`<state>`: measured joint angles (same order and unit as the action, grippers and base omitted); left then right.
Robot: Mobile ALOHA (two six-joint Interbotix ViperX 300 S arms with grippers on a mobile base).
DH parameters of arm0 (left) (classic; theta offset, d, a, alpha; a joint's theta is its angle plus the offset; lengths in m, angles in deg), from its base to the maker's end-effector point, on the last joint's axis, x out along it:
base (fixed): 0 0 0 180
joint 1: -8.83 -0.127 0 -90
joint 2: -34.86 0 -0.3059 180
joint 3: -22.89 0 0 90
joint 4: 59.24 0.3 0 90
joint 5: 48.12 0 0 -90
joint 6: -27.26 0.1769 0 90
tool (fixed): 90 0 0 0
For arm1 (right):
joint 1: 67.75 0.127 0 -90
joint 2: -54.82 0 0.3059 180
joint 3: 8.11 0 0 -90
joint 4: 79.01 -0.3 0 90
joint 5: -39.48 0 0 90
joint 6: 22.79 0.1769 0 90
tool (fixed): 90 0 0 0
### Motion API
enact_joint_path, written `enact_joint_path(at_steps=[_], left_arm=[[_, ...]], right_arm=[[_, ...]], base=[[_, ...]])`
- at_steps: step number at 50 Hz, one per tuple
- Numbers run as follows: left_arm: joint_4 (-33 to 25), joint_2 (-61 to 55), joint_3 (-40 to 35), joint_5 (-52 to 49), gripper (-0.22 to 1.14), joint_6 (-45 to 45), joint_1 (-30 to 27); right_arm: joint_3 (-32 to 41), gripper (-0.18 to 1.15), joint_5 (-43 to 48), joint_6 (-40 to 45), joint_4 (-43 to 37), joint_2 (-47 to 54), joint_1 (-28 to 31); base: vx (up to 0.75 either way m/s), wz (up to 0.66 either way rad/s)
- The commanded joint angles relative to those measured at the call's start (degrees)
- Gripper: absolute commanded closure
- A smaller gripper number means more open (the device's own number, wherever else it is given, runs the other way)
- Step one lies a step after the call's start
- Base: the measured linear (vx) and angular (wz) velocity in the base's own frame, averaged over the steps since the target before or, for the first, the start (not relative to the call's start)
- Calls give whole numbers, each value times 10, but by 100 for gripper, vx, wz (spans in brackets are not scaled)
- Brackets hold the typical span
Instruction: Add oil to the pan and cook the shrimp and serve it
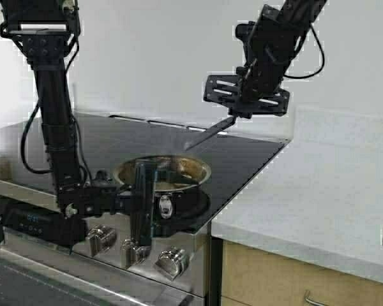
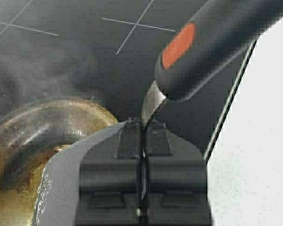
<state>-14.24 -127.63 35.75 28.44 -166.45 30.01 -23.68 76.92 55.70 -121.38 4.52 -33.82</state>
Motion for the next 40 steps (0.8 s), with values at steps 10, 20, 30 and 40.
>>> enact_joint_path(at_steps=[10,20,30,40], left_arm=[[2,42,84,2,-11,66,-54],[9,71,149,15,-11,111,-88],[4,120,207,15,-4,155,-110],[-33,200,266,-39,47,205,-135]], right_arm=[[8,90,8,1,2,-28,0],[9,90,8,1,2,-28,1],[36,90,11,-13,4,-8,0],[75,90,-27,-95,-9,19,0]], base=[[0,0],[0,0],[0,0],[0,0]])
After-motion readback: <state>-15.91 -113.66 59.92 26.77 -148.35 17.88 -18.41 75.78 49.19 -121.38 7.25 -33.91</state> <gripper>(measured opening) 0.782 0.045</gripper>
